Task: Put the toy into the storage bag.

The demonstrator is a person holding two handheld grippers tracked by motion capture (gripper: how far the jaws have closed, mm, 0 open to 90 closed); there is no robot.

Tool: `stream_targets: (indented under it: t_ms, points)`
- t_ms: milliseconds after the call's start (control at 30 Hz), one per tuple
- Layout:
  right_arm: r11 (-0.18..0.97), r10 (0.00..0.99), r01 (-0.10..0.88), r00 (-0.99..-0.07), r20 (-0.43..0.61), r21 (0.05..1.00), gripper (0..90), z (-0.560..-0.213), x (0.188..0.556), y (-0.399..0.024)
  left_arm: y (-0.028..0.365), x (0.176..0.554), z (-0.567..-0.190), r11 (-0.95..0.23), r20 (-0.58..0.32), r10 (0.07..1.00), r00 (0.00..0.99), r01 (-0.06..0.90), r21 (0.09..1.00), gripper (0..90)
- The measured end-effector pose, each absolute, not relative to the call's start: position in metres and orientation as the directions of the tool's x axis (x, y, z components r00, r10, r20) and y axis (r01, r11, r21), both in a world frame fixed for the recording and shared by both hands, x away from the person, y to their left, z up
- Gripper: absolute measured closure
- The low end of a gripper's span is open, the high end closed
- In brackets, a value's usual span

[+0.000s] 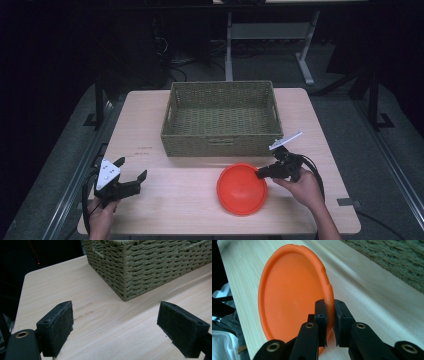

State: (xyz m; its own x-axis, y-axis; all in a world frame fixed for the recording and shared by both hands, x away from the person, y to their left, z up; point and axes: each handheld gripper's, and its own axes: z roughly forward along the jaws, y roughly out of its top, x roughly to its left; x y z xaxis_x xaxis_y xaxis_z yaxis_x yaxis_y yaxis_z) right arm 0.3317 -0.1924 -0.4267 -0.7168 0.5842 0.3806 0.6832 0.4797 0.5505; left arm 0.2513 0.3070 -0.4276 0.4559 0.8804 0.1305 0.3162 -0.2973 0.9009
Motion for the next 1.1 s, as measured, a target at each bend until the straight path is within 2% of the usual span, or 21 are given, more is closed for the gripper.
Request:
stream_targets:
  t_ms: [533,1100]
  points:
    - [0.471,0.569,0.618,-0.758,0.318,0.629,82.1,-0.379,0.317,-0.197,0.307,0.25,-0.428,-0.302,0.133,0.878,0.459,0.315,0.9,13.0]
    - [0.464,0.564,0.572,-0.779,0.272,0.676,82.1,-0.331,0.322,-0.205,0.307,0.25,-0.428,-0.31,0.138,0.876,0.462,0.32,0.895,13.0]
